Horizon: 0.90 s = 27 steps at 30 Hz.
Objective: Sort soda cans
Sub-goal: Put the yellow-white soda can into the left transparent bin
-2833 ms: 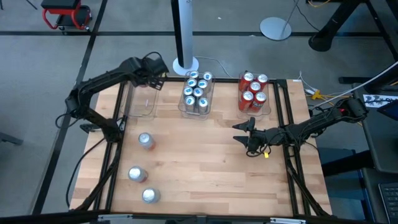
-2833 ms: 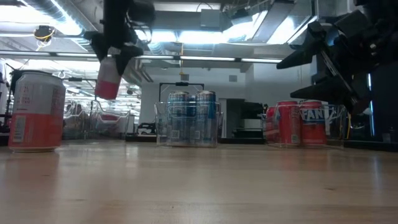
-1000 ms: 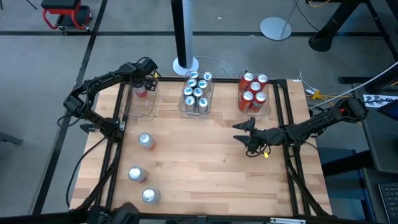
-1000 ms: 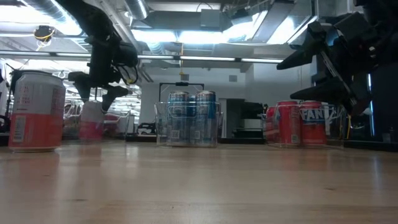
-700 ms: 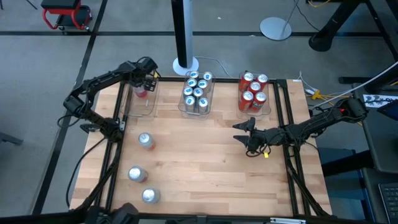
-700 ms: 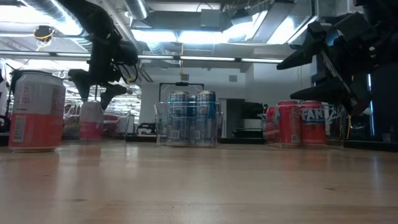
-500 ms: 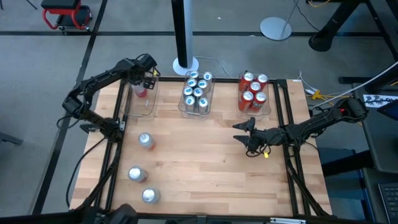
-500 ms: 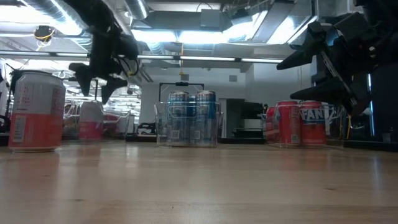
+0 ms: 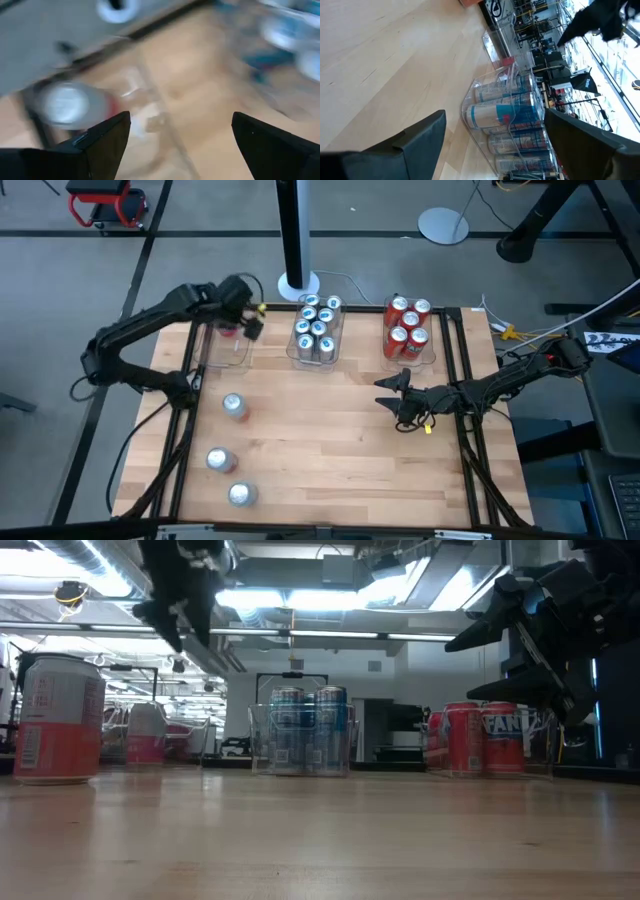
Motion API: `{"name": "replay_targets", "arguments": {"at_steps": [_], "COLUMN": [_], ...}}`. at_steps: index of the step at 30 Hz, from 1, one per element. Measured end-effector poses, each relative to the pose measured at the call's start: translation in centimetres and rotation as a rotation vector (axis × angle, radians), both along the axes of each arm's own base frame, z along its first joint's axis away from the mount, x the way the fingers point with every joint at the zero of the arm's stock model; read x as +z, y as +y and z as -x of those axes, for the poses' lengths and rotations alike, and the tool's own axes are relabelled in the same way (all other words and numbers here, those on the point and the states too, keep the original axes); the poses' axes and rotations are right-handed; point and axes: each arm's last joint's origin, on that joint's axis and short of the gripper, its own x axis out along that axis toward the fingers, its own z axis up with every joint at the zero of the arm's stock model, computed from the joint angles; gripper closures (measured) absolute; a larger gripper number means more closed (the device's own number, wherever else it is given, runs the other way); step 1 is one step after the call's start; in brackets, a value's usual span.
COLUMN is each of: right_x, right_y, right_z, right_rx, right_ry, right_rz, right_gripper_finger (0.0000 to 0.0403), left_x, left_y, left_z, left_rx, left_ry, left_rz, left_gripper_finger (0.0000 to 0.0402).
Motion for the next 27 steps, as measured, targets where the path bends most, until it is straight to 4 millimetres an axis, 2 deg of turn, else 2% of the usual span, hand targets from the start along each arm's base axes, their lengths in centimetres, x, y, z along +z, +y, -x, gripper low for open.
{"name": "replay_targets", "arguments": {"at_steps": [4, 9, 15, 20, 27], "right_x": [0.0, 0.0, 0.0, 0.0, 0.0], "right_y": [0.0, 0.0, 0.0, 0.0, 0.0], "right_z": [0.0, 0.0, 0.0, 0.0, 0.0], "right_rx": [0.0, -0.001, -0.005, -0.005, -0.006], "right_ry": [-0.001, -0.002, -0.006, -0.006, -0.008], "right_rz": [-0.001, -0.005, -0.019, -0.022, -0.023], "right_gripper_finger": [0.0068, 0.0068, 0.0068, 0.0068, 0.0068], "left_x": [0.6, 0.5, 0.3, 0.0, -2.3], "left_y": [-4.2, -9.1, -13.9, -16.6, -17.6], "left_z": [-0.9, -1.4, -1.5, -1.1, 0.0], "left_rx": [-0.129, -0.233, -0.269, -0.257, -0.144], "left_ry": [-0.06, -0.038, -0.051, -0.057, 0.054], "left_rz": [0.078, 0.155, 0.223, 0.258, 0.265], "left_gripper_finger": [0.0065, 0.0065, 0.0065, 0.0065, 0.0065]}}
